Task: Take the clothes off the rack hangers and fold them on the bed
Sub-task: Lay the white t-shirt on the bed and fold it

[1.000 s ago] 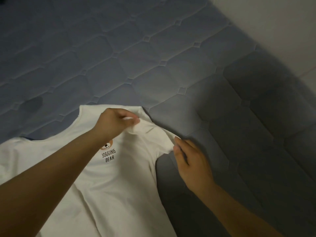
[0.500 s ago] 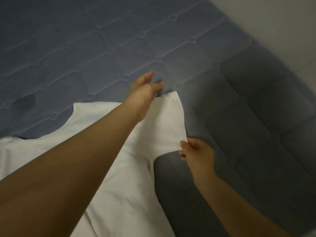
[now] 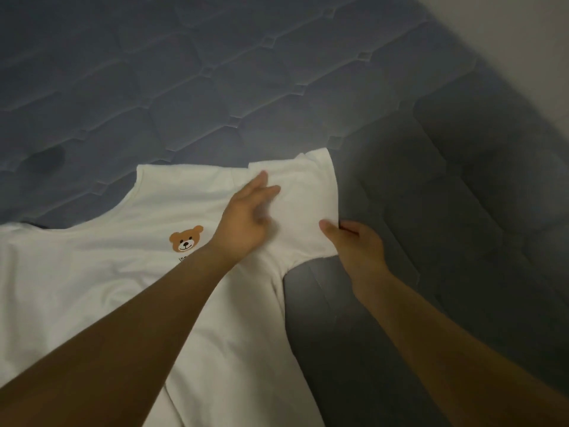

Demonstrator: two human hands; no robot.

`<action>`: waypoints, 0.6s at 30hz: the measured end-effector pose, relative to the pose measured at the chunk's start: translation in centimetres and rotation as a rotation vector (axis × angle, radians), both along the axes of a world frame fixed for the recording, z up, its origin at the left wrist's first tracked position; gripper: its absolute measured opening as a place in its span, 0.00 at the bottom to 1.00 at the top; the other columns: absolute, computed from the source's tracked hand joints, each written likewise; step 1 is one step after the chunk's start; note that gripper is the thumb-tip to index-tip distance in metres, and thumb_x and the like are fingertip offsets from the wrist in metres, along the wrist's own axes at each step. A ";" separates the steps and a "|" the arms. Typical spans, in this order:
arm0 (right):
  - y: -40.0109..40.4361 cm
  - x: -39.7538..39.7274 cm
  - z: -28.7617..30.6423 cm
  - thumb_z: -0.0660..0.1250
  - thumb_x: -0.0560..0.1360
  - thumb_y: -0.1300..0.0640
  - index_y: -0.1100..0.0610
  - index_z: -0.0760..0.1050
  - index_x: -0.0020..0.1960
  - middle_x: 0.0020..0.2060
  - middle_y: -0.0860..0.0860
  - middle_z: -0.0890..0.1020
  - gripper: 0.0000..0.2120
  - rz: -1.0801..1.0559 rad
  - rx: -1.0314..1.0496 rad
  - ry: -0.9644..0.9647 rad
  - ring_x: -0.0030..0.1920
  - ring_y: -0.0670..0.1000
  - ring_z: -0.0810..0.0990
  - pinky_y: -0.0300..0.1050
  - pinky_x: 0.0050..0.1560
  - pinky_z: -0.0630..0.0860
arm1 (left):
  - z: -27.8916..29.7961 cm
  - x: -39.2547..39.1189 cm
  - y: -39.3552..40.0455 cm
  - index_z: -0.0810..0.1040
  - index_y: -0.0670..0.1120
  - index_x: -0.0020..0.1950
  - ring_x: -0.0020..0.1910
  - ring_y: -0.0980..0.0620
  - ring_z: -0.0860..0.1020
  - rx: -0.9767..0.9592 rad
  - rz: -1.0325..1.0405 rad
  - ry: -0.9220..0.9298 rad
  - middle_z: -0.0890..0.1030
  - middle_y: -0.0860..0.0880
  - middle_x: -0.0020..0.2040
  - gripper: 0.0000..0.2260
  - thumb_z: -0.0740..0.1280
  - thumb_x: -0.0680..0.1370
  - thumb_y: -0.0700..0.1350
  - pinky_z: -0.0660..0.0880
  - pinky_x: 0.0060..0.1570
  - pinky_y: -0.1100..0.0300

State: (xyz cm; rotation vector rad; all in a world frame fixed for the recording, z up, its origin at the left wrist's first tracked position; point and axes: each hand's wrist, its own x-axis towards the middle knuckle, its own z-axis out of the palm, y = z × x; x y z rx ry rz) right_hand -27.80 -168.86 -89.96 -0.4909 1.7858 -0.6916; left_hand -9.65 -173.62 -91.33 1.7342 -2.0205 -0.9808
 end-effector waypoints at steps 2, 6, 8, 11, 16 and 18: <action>-1.2 0.3 0.6 0.72 0.71 0.50 0.62 0.74 0.61 0.51 0.51 0.78 0.23 -0.012 0.018 -0.020 0.42 0.45 0.74 0.33 0.43 0.70 | 0.8 0.5 0.8 0.72 0.50 0.67 0.70 0.56 0.60 -0.182 0.161 -0.045 0.62 0.51 0.75 0.22 0.63 0.75 0.34 0.55 0.66 0.69; -3.3 1.3 1.3 0.74 0.68 0.47 0.65 0.73 0.62 0.60 0.56 0.77 0.30 0.055 0.056 0.000 0.56 0.55 0.76 0.42 0.52 0.71 | 1.6 2.9 3.5 0.66 0.51 0.72 0.73 0.50 0.58 -0.282 0.394 -0.188 0.59 0.52 0.76 0.21 0.60 0.79 0.53 0.59 0.69 0.54; -3.9 2.2 1.5 0.73 0.67 0.44 0.63 0.68 0.68 0.64 0.56 0.74 0.37 0.177 0.067 0.049 0.63 0.57 0.73 0.45 0.56 0.70 | 0.9 4.6 4.8 0.55 0.51 0.76 0.76 0.47 0.51 -0.099 0.287 -0.317 0.52 0.51 0.78 0.31 0.55 0.77 0.63 0.54 0.73 0.50; -4.6 3.5 1.5 0.69 0.72 0.43 0.61 0.70 0.66 0.59 0.55 0.76 0.30 0.217 -0.013 0.109 0.57 0.56 0.74 0.44 0.51 0.69 | -0.4 6.5 5.9 0.37 0.51 0.76 0.75 0.44 0.36 0.262 -0.035 -0.622 0.35 0.50 0.77 0.41 0.51 0.74 0.70 0.43 0.74 0.47; -4.0 5.9 1.5 0.66 0.76 0.51 0.58 0.70 0.66 0.52 0.49 0.75 0.21 0.105 -0.246 0.169 0.52 0.49 0.73 0.44 0.51 0.71 | -0.3 7.4 4.9 0.35 0.52 0.76 0.75 0.41 0.34 0.255 -0.121 -0.702 0.33 0.48 0.76 0.44 0.52 0.71 0.73 0.39 0.73 0.44; -3.3 7.3 1.8 0.67 0.76 0.55 0.57 0.70 0.65 0.53 0.48 0.75 0.19 0.103 -0.328 0.208 0.52 0.47 0.74 0.42 0.52 0.72 | 0.1 8.0 4.6 0.38 0.54 0.76 0.74 0.42 0.33 0.165 -0.082 -0.651 0.34 0.49 0.76 0.42 0.51 0.71 0.73 0.36 0.73 0.44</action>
